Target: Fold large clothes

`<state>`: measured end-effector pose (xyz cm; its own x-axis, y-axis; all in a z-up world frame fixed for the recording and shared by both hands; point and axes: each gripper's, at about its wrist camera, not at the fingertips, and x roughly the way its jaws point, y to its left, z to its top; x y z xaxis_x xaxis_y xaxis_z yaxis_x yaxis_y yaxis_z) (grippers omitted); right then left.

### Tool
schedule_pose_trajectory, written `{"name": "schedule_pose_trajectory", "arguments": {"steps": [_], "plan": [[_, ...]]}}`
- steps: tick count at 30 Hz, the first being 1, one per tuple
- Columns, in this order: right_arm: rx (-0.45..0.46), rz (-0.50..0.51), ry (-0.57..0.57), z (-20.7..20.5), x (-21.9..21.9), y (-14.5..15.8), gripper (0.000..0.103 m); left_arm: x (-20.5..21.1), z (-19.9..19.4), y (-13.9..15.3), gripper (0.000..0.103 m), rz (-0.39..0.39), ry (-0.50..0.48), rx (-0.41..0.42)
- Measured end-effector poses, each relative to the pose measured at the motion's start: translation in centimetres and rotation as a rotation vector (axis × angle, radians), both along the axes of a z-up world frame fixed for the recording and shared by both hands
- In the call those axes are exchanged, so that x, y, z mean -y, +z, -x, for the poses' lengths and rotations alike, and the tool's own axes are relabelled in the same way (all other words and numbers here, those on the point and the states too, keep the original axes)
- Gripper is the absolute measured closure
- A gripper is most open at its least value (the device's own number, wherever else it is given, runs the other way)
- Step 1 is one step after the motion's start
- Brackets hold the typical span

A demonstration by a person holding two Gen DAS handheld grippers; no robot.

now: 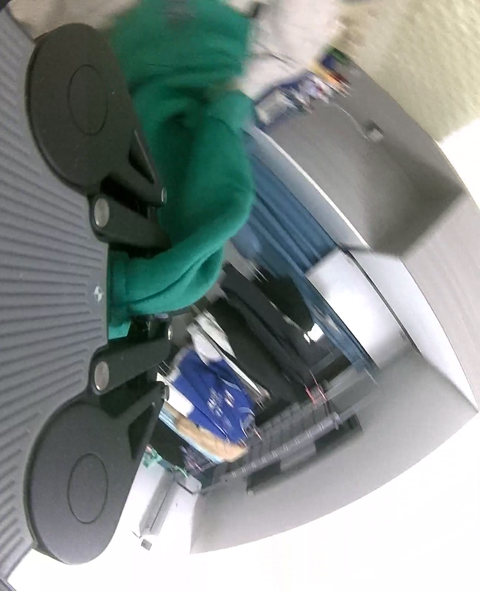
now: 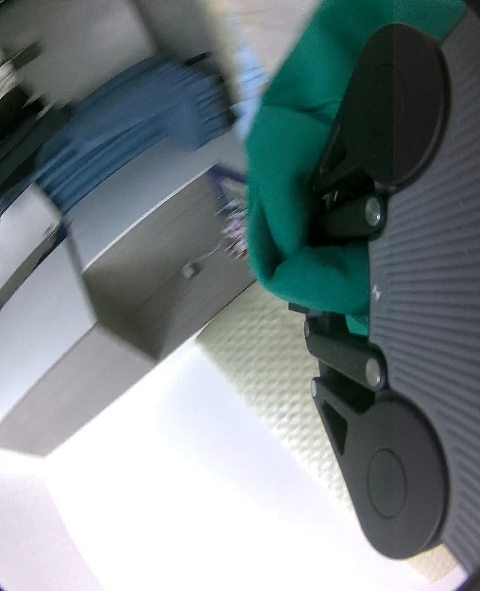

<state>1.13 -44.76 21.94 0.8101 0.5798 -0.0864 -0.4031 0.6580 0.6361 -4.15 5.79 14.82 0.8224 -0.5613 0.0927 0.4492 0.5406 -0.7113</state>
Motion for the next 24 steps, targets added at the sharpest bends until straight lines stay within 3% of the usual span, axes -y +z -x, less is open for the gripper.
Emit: {"name": "schedule_pose_trajectory", "arguments": {"steps": [8, 14, 19, 21, 24], "plan": [[0.256, 0.045, 0.039, 3.5, -0.1, 18.0, 0.088, -0.1, 5.1, 16.5, 0.094, -0.004, 0.049, 0.231], [0.413, 0.062, 0.034, 8.6, 1.6, 26.8, 0.088, 1.2, 10.0, 26.9, 0.093, -0.093, 0.108, 0.35], [0.489, 0.087, -0.002, 10.3, 2.0, 30.0, 0.088, 2.7, 13.1, 31.9, 0.092, -0.146, 0.138, 0.454], [0.478, 0.111, -0.029, 9.3, 1.7, 29.6, 0.087, 3.1, 13.2, 32.5, 0.09, -0.172, 0.146, 0.458], [0.4, 0.138, -0.034, 5.7, 1.0, 26.7, 0.087, 3.4, 11.2, 31.2, 0.088, -0.232, 0.158, 0.419]]}}
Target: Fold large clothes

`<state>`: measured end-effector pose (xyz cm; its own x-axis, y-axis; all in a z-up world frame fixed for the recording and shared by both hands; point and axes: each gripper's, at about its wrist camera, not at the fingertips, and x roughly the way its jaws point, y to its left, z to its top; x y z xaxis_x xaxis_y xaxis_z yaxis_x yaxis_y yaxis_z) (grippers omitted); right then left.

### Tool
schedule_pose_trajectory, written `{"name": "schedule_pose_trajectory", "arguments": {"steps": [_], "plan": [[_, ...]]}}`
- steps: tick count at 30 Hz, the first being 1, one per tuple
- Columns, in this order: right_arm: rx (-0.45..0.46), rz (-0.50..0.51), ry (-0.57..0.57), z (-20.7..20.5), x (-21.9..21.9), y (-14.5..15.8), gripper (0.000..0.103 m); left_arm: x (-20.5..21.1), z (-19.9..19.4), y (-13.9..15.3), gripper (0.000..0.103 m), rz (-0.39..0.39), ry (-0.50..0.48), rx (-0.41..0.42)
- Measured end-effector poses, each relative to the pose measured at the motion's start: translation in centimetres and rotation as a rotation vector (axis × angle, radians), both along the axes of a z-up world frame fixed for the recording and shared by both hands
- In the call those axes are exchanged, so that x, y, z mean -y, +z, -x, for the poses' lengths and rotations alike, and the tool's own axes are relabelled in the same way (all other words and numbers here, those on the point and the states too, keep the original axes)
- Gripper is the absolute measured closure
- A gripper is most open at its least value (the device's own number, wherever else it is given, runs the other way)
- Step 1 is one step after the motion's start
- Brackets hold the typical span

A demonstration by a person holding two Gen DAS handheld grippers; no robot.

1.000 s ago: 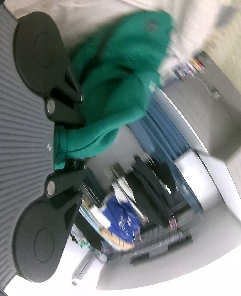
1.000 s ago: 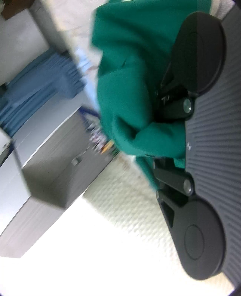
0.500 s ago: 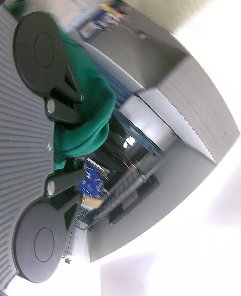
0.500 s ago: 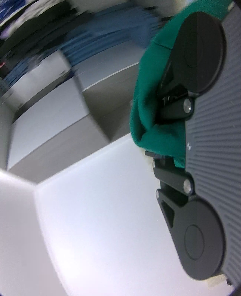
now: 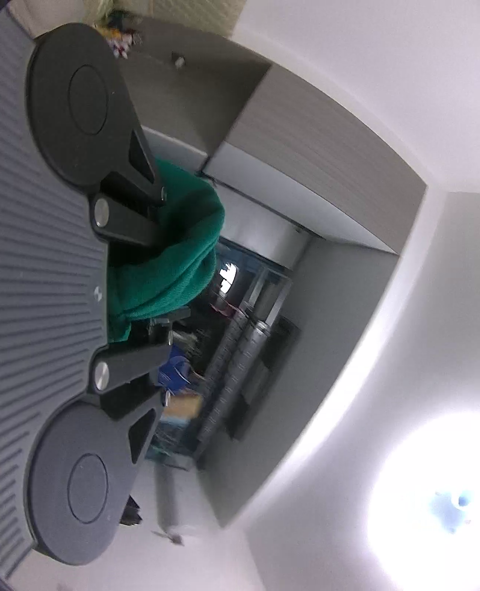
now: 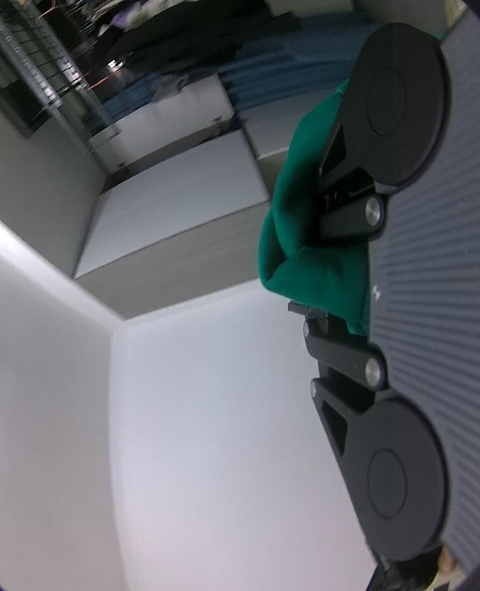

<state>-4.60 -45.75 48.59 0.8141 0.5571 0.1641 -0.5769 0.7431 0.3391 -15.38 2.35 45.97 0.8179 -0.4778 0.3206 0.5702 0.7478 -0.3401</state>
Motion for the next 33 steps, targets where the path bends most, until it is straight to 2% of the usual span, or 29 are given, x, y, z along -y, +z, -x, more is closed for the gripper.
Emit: {"name": "schedule_pose_trajectory", "arguments": {"steps": [2, 6, 9, 13, 19, 22, 24, 25, 28, 33], "plan": [[-0.084, 0.009, 0.007, -2.2, -0.4, -2.9, 0.087, -0.1, -2.4, -2.0, 0.088, -0.023, 0.015, -0.053], [-0.25, 0.037, 0.004, -9.2, -1.7, -11.0, 0.087, -0.5, -10.3, -8.9, 0.088, -0.05, 0.052, -0.206], [-0.362, 0.049, -0.008, -15.8, -3.3, -16.9, 0.087, -1.6, -17.9, -14.7, 0.088, -0.032, 0.089, -0.318], [-0.47, 0.089, -0.043, -25.9, -6.4, -25.0, 0.087, -3.8, -30.0, -22.6, 0.088, -0.019, 0.16, -0.446], [-0.584, 0.183, -0.077, -38.9, -11.3, -38.1, 0.087, -8.6, -46.0, -37.9, 0.088, -0.022, 0.228, -0.661], [-0.616, 0.223, -0.07, -43.3, -13.1, -43.7, 0.087, -11.0, -52.0, -45.3, 0.088, 0.002, 0.244, -0.748], [-0.638, 0.276, -0.067, -44.9, -14.2, -46.8, 0.087, -12.3, -54.7, -49.3, 0.088, 0.009, 0.247, -0.806], [-0.649, 0.304, -0.065, -44.5, -14.8, -48.0, 0.087, -12.7, -56.0, -51.2, 0.088, -0.004, 0.249, -0.831], [-0.653, 0.344, -0.054, -44.4, -15.4, -50.3, 0.087, -13.6, -58.0, -56.3, 0.088, -0.047, 0.257, -0.891], [-0.663, 0.399, -0.055, -45.1, -15.6, -53.1, 0.086, -13.5, -60.3, -60.4, 0.088, -0.138, 0.254, -0.944]]}}
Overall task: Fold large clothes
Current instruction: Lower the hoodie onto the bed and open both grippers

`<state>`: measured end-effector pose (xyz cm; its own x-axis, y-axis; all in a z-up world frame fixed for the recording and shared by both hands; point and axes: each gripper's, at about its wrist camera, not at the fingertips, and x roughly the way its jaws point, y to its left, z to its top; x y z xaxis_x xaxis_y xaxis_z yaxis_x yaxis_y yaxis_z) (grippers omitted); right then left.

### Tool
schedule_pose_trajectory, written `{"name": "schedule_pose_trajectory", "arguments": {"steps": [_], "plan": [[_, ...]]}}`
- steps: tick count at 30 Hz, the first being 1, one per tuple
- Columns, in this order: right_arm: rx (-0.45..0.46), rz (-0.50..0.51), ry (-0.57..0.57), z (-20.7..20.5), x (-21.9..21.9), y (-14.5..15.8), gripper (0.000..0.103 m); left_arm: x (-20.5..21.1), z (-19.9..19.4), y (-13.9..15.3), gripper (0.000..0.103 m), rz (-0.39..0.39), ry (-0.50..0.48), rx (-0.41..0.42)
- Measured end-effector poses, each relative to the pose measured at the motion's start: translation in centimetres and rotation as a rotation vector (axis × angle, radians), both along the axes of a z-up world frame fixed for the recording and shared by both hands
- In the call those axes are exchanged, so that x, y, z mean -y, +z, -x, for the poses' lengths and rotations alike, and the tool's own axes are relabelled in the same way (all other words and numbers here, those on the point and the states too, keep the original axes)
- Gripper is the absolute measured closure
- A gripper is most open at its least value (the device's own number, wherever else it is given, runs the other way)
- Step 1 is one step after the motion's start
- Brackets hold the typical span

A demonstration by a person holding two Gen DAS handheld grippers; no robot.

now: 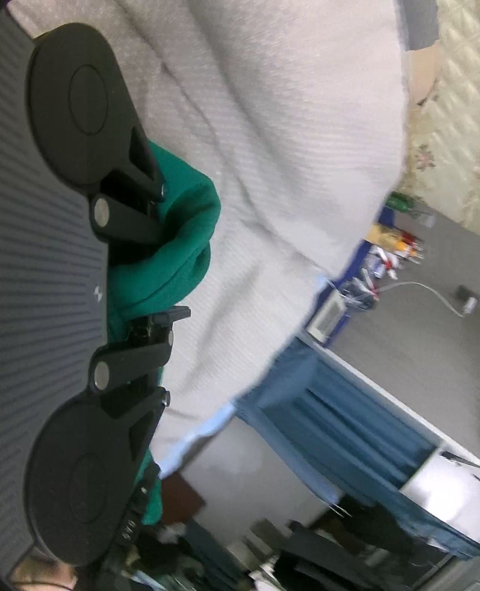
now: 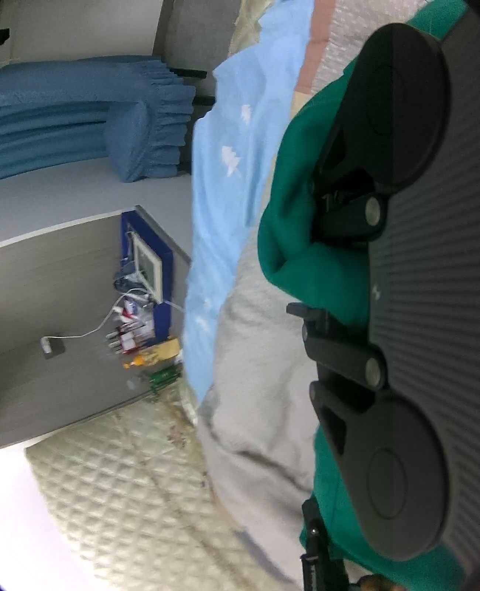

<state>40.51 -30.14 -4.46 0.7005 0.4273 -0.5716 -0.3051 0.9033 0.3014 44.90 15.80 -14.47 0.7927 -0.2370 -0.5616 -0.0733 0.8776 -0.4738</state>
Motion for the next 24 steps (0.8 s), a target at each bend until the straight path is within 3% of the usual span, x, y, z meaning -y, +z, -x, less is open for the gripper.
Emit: {"name": "schedule_pose_trajectory", "arguments": {"steps": [3, 6, 8, 9, 10, 11, 12, 13, 20, 24], "plan": [[-0.01, 0.019, -0.001, 0.0, -0.2, -0.3, 0.086, 0.2, -0.5, -1.6, 0.088, -0.022, -0.002, -0.036], [-0.004, 0.017, 0.003, 0.3, -0.4, -0.2, 0.084, 0.6, 0.5, -0.2, 0.086, -0.016, 0.002, -0.042], [-0.006, 0.022, 0.003, 0.9, -0.4, 0.2, 0.078, 0.7, 0.8, 0.9, 0.078, -0.025, -0.002, -0.055], [-0.009, 0.022, -0.001, 1.4, -0.4, 0.7, 0.075, 1.0, 1.2, 2.0, 0.066, -0.03, -0.003, -0.057], [-0.01, 0.02, -0.012, 1.8, -0.4, 0.9, 0.066, 1.2, 1.9, 3.2, 0.051, -0.038, -0.003, -0.055], [-0.008, 0.015, -0.023, 2.4, -0.2, 1.3, 0.052, 1.3, 2.4, 3.9, 0.046, -0.056, 0.001, -0.046], [0.002, 0.009, -0.026, 3.3, -0.1, 1.9, 0.047, 1.7, 3.4, 5.0, 0.042, -0.075, 0.007, -0.04], [0.01, 0.01, -0.021, 4.1, -0.1, 2.5, 0.043, 2.1, 4.4, 6.1, 0.042, -0.092, 0.009, -0.037], [0.094, 0.028, 0.031, 11.7, 0.5, 7.9, 0.044, 3.4, 12.2, 13.0, 0.042, -0.173, 0.013, 0.038], [0.162, 0.031, 0.073, 17.7, 0.8, 11.3, 0.044, 5.1, 18.7, 16.5, 0.042, -0.202, 0.018, 0.079]]}}
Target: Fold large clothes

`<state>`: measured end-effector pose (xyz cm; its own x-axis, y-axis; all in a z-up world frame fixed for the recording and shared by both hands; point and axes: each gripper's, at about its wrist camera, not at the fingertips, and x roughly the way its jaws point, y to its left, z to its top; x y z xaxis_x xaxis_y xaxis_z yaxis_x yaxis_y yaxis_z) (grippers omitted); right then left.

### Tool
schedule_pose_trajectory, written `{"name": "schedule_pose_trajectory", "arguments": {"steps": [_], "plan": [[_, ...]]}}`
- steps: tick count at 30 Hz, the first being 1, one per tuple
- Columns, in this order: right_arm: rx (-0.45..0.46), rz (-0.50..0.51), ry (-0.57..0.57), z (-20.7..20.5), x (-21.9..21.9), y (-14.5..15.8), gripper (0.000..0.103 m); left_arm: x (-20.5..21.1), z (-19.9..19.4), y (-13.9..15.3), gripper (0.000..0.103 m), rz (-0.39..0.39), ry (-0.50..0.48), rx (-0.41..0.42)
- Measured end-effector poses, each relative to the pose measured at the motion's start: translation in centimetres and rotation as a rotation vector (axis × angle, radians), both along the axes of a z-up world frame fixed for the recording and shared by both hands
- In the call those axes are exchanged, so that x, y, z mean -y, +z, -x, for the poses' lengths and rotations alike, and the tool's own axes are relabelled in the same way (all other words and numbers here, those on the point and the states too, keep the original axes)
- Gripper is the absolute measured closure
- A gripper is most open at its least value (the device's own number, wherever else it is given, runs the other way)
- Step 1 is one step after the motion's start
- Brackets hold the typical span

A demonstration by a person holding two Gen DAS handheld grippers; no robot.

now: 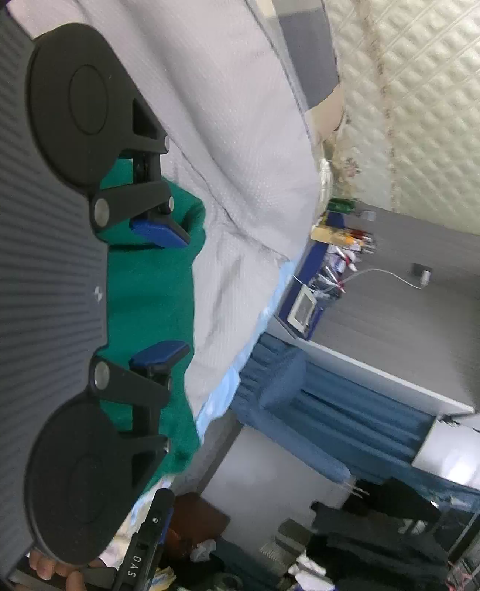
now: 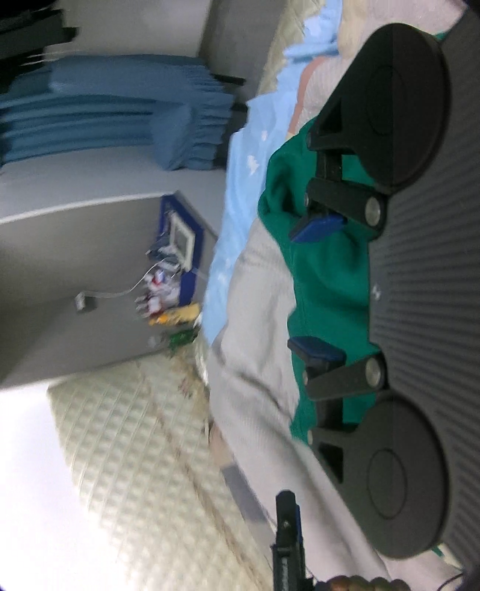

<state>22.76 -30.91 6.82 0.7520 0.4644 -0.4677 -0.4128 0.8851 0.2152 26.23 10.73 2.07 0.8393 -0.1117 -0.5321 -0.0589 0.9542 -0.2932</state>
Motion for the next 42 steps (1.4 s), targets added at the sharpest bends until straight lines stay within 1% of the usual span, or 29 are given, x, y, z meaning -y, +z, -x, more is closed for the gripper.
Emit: {"name": "schedule_pose_trajectory", "arguments": {"steps": [4, 7, 10, 13, 16, 20, 23, 26, 28, 31, 33, 34, 35, 36, 39, 42], "plan": [[0.051, -0.015, 0.038, 6.3, 0.3, 2.6, 0.044, 2.0, 7.5, 3.1, 0.042, -0.03, -0.014, 0.046], [0.069, -0.021, 0.061, 10.8, 0.6, 3.9, 0.044, 3.4, 12.9, 4.5, 0.042, -0.038, -0.025, 0.076], [0.082, -0.036, 0.074, 14.8, 0.9, 4.9, 0.044, 5.1, 17.9, 5.5, 0.042, -0.068, -0.028, 0.104], [0.086, -0.054, 0.08, 18.5, 1.2, 5.1, 0.044, 6.2, 22.4, 5.3, 0.042, -0.051, -0.036, 0.124], [0.095, -0.037, 0.087, 21.6, 1.2, 4.9, 0.044, 7.6, 26.4, 4.4, 0.042, -0.049, -0.048, 0.136], [0.081, -0.044, 0.081, 24.0, 1.4, 3.9, 0.044, 9.2, 29.7, 2.9, 0.042, -0.06, -0.051, 0.151], [0.071, -0.042, 0.073, 24.7, 1.3, 2.9, 0.044, 10.0, 30.8, 1.8, 0.042, -0.064, -0.068, 0.161], [0.064, -0.011, 0.069, 24.6, 0.5, 1.6, 0.044, 10.0, 30.8, 1.0, 0.042, -0.075, -0.069, 0.164], [0.041, -0.001, 0.064, 23.7, -0.1, 0.8, 0.044, 9.4, 30.4, 0.3, 0.042, -0.059, -0.054, 0.163], [0.007, 0.012, 0.058, 22.1, -1.3, -0.6, 0.042, 7.3, 29.1, -0.9, 0.042, -0.012, -0.028, 0.149], [-0.004, 0.023, 0.056, 21.1, -2.2, -1.4, 0.028, 6.2, 28.2, -2.0, 0.042, -0.008, -0.004, 0.135], [-0.011, 0.024, 0.053, 20.5, -2.7, -2.0, 0.016, 5.7, 27.7, -2.5, 0.042, -0.016, 0.011, 0.126], [-0.026, 0.024, 0.054, 19.8, -3.2, -2.6, 0.014, 5.3, 27.3, -3.0, 0.042, -0.023, 0.024, 0.12], [-0.048, 0.028, 0.059, 19.0, -3.8, -3.2, 0.014, 4.8, 26.8, -3.5, 0.042, -0.021, 0.036, 0.114], [-0.109, 0.035, 0.076, 16.6, -5.8, -5.4, 0.014, 3.1, 25.1, -5.0, 0.042, 0.019, 0.069, 0.078], [-0.133, 0.085, 0.09, 14.9, -8.2, -7.6, 0.014, 1.8, 23.9, -6.3, 0.042, 0.05, 0.096, 0.052]]}}
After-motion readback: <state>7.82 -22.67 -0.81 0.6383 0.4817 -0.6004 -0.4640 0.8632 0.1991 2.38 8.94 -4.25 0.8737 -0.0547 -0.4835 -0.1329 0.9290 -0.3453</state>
